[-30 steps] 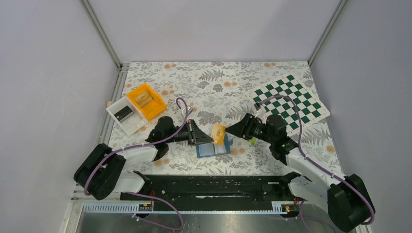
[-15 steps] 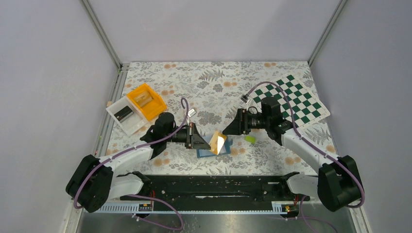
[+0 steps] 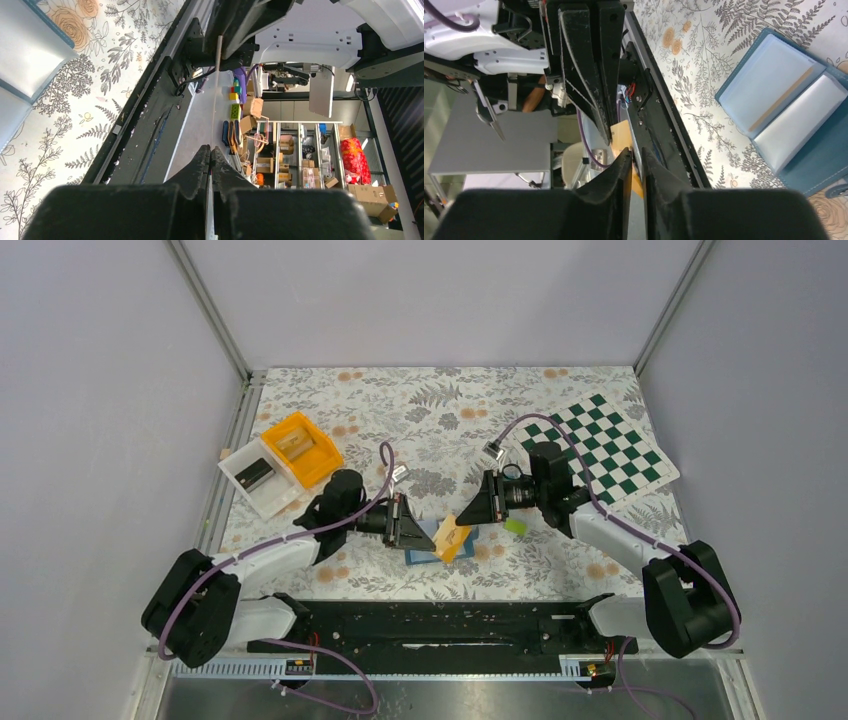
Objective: Take the credit cards out of the card holder
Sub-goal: Remove the credit card from the card holder.
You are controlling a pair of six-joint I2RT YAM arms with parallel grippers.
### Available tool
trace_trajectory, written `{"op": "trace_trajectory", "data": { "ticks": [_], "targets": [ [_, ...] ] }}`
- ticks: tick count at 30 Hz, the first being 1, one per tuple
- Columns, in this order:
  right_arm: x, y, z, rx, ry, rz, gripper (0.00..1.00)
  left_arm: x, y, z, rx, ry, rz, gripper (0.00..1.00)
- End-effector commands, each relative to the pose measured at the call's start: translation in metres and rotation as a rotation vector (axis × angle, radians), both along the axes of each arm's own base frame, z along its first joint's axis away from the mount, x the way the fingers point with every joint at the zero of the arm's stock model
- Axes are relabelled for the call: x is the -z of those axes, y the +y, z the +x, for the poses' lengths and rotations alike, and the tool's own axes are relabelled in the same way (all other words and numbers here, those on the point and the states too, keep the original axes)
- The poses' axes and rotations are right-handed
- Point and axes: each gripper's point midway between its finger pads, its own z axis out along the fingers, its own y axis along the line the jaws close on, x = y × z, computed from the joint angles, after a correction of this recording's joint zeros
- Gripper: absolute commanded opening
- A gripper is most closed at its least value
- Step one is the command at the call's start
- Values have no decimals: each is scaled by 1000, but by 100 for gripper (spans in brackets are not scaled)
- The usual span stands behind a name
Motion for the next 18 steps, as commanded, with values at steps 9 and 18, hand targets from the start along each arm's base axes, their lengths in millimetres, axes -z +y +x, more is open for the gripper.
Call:
{"op": "trace_trajectory", "data": {
  "ticks": [9, 18],
  "targets": [
    [-36, 9, 17, 172, 63, 190, 0, -40, 3, 45, -162, -63, -66, 32],
    [-52, -1, 37, 385, 52, 269, 0, -51, 9, 59, -300, -75, -120, 56]
  ]
}}
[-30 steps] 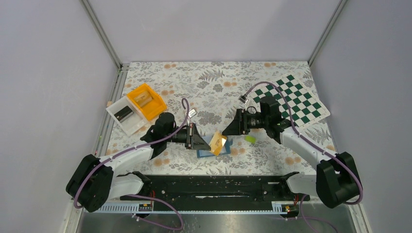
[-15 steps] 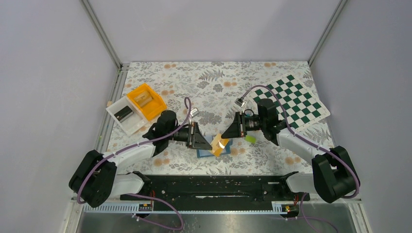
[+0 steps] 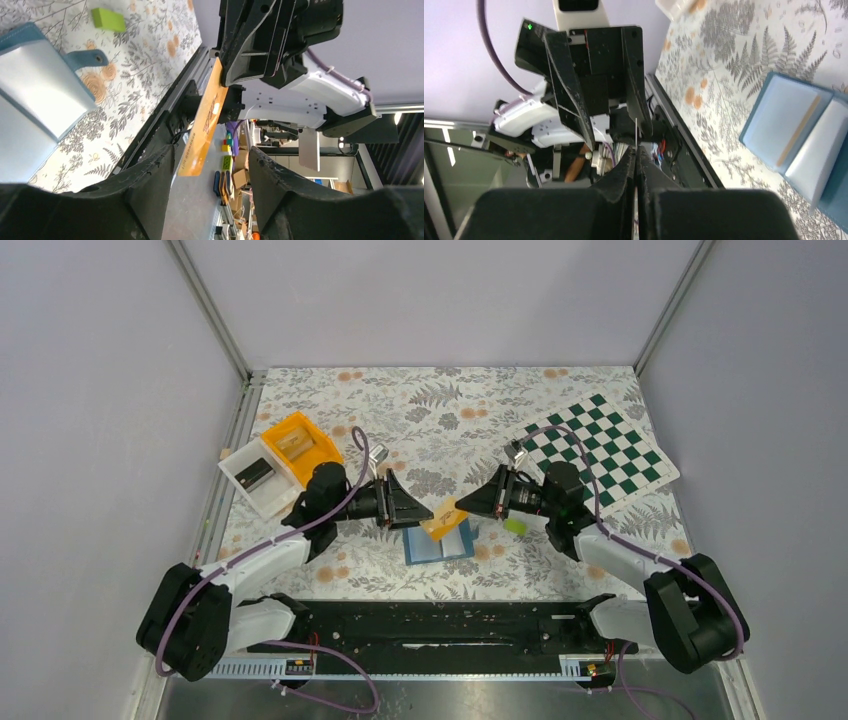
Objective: Take the credit cards out of the card holder
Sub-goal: Remove the credit card from the card holder, then place the credit card in the storage box.
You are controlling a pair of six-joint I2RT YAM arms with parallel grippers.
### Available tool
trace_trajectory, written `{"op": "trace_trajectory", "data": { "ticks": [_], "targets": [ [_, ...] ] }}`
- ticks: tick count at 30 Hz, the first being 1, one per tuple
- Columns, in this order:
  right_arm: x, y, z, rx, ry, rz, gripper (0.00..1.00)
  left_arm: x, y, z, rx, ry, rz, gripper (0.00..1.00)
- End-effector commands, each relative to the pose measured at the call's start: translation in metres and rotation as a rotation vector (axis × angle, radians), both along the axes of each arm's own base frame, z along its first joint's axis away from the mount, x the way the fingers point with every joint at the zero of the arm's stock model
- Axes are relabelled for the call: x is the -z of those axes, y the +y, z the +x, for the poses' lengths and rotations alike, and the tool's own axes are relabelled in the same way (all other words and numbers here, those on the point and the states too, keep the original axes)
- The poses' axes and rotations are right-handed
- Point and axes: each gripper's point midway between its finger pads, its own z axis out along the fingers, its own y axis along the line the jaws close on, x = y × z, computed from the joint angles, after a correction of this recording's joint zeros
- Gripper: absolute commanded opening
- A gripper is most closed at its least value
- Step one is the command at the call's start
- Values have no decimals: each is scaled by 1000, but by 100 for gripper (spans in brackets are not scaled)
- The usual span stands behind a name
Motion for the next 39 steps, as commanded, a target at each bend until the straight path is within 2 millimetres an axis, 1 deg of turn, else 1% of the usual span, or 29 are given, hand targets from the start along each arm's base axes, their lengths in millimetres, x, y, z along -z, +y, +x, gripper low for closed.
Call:
{"op": "trace_trajectory", "data": {
  "ticks": [1, 5, 7, 9, 12, 13, 18, 20, 21, 22, 24, 26, 29, 30, 33, 34, 35, 37, 39],
  "targets": [
    [-36, -3, 14, 119, -85, 96, 0, -24, 0, 15, -87, -75, -73, 56],
    [-39, -7, 18, 167, -73, 137, 0, -25, -1, 19, -112, -68, -91, 56],
    [-37, -9, 22, 202, -60, 152, 0, -25, -1, 20, -116, -65, -100, 56],
    [-34, -11, 26, 231, -43, 161, 0, -28, -2, 20, -122, -71, -112, 53],
    [-28, -12, 29, 258, -26, 166, 0, -27, -6, 20, -128, -71, -114, 39],
    [-27, -13, 30, 268, -23, 166, 0, -26, -7, 20, -127, -68, -115, 32],
    [-15, -16, 35, 307, 9, 156, 0, -23, -8, 21, -146, -58, -127, 12],
    [-13, -16, 34, 304, 16, 154, 0, -20, -8, 23, -152, -51, -120, 1],
    [-12, -16, 34, 303, 22, 153, 0, -19, -8, 24, -153, -47, -119, 0],
    [-10, -16, 34, 302, 28, 152, 3, -19, -9, 24, -153, -43, -119, 0],
    [-10, -16, 34, 302, 27, 153, 13, -16, -8, 29, -156, -38, -91, 0],
    [-8, -16, 34, 301, 25, 140, 25, -10, -3, 40, -178, -40, -17, 0],
    [-3, -15, 36, 304, 46, 87, 49, -4, 11, 57, -241, -67, 92, 0],
    [-2, -16, 36, 308, 44, 72, 58, -4, 16, 63, -258, -73, 116, 0],
    [-4, -19, 35, 321, 13, 35, 78, -10, 31, 77, -287, -78, 142, 0],
    [-4, -20, 33, 319, 3, 18, 94, -10, 38, 81, -294, -69, 155, 0],
    [-6, -22, 33, 317, -15, 2, 99, -13, 45, 86, -305, -69, 167, 0],
    [-5, -24, 30, 306, -49, -56, 99, -13, 66, 98, -342, -89, 232, 0],
    [-1, -29, 27, 304, -89, -135, 99, -14, 96, 113, -412, -107, 331, 0]
  ]
}}
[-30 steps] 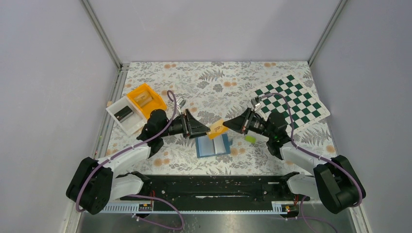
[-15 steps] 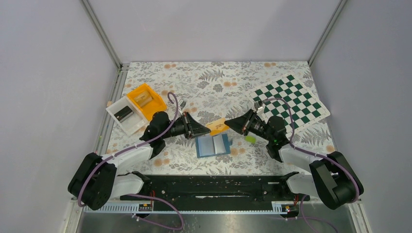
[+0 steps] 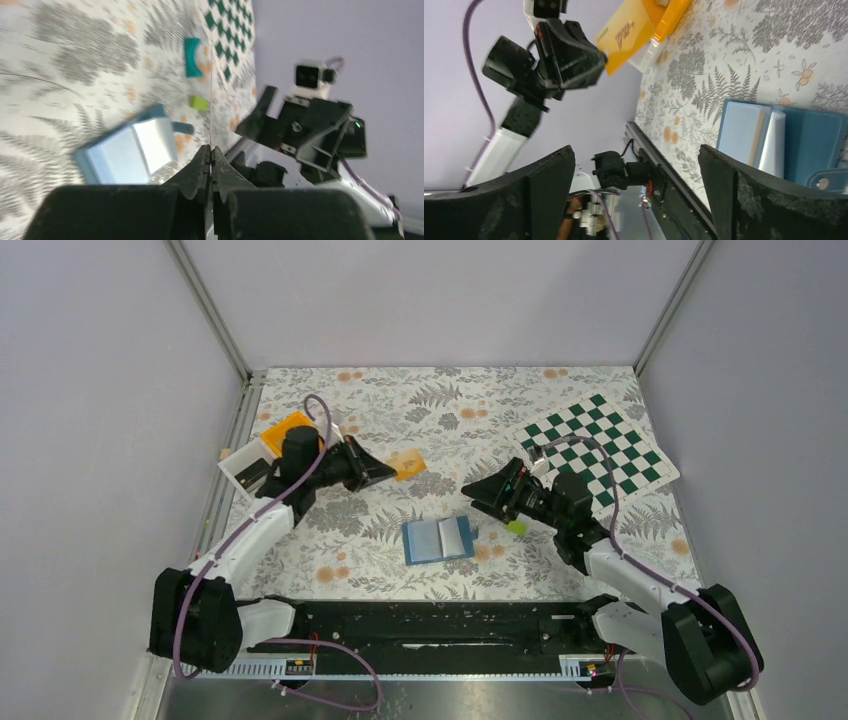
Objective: Take the credit cards out of the card holder
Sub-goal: Place the credit card in the storage box.
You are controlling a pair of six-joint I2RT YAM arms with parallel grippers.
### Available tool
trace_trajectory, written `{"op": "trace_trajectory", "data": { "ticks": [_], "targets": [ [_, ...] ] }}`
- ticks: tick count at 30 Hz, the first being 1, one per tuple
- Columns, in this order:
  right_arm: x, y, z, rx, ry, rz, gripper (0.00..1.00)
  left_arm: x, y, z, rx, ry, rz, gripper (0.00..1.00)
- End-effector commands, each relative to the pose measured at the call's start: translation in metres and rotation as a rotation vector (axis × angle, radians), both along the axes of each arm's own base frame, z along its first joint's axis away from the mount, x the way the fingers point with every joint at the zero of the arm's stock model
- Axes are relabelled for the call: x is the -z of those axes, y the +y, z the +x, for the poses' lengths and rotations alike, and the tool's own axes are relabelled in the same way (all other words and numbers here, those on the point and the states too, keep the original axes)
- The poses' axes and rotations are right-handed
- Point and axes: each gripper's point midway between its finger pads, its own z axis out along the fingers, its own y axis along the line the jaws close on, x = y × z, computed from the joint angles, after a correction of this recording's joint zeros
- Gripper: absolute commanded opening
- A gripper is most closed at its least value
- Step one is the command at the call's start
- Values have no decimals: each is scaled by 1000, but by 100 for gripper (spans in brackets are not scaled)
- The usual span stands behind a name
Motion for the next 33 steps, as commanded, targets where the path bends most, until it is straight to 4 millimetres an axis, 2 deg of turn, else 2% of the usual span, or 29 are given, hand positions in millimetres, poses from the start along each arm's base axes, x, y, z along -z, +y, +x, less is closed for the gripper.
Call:
{"op": "trace_trajectory", "data": {
  "ticks": [1, 3, 7, 10, 15, 18, 23, 31, 33],
  "targets": [
    [-10, -10, 0, 1, -141, -178, 99, -13, 61, 28, -120, -67, 223, 0],
    [-7, -16, -3, 7, -155, -230, 99, -10, 94, 40, -206, -43, 295, 0],
    [-17, -22, -11, 0, -225, -264, 100, -22, 147, 68, -323, 5, 277, 0],
    [-20, -22, -16, -21, -247, -263, 99, -22, 177, 87, -362, 45, 301, 0],
    [-17, -18, -21, -67, -241, -259, 99, -9, 228, 110, -425, 135, 351, 0],
    [-18, -14, -24, -93, -237, -242, 99, 5, 245, 121, -423, 192, 327, 0],
    [-22, -12, -24, -104, -245, -226, 99, 35, 272, 136, -444, 282, 390, 0],
    [-30, -7, -23, -121, -256, -201, 99, 46, 305, 166, -512, 297, 479, 0],
    [-29, -7, -22, -122, -253, -201, 99, 49, 307, 171, -505, 305, 453, 0]
  ]
}}
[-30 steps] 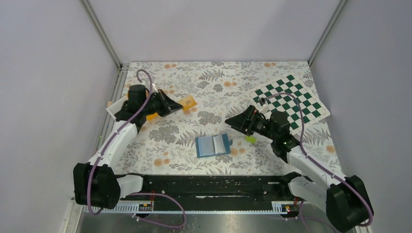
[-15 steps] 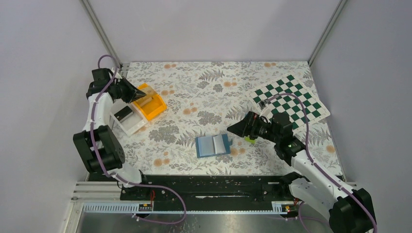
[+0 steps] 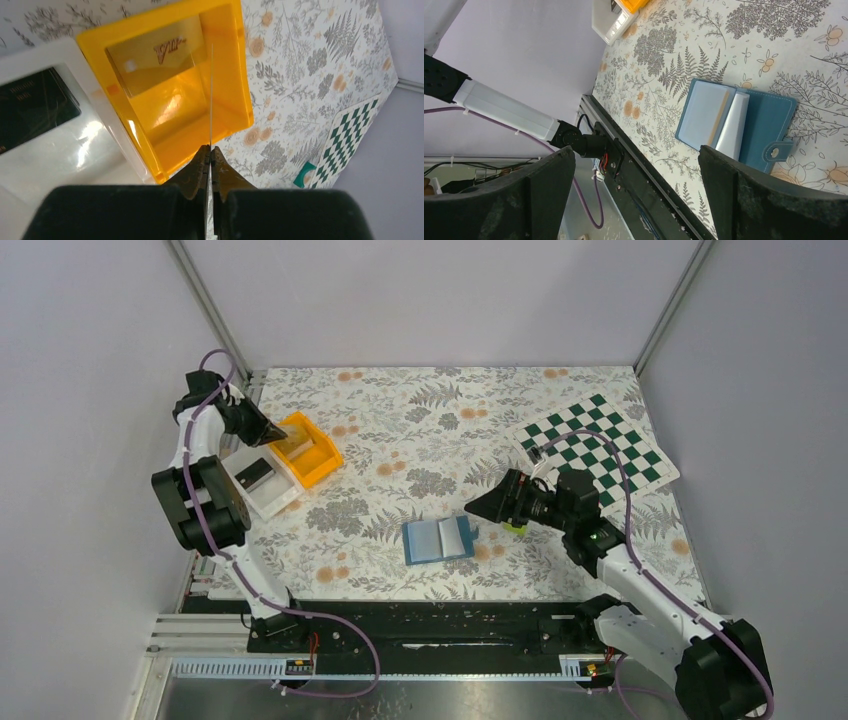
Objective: Take the credit cards out of the card holder
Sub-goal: Place the credit card in the storage box.
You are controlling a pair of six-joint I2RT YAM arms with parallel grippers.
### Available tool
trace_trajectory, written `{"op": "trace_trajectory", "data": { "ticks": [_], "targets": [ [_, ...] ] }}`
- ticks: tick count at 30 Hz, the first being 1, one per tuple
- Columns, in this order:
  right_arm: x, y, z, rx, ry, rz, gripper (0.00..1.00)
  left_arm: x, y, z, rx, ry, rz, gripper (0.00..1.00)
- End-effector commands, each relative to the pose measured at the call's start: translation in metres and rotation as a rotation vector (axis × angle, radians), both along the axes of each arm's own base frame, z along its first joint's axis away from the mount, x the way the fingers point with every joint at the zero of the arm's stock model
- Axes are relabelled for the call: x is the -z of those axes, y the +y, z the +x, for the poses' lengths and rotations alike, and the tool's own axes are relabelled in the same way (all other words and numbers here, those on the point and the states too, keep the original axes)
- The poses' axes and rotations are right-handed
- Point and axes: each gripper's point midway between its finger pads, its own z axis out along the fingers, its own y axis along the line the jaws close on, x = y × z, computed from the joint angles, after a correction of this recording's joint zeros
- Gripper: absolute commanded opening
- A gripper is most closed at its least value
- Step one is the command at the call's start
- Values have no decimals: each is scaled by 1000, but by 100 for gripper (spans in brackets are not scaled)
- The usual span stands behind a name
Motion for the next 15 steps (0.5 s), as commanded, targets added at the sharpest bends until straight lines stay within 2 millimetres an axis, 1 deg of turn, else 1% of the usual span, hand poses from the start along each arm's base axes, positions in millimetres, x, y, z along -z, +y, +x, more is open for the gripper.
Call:
{"op": "trace_trajectory", "data": {
  "ticks": [1, 4, 6, 10, 15],
  "targets": [
    [-30, 8, 6, -32, -83, 46, 99, -7, 21, 20, -21, -39, 46, 0],
    [-28, 8, 6, -33, -78, 41, 100, 4, 27, 25, -29, -17, 52, 0],
    [-26, 8, 7, -30, -72, 38, 99, 10, 27, 27, -24, -5, 37, 0],
    [-23, 10, 9, -31, -67, 36, 100, 13, 30, 33, -21, -3, 37, 0],
    [-21, 10, 10, -33, -60, 32, 99, 22, 39, 35, -37, 30, 63, 5]
  ]
}}
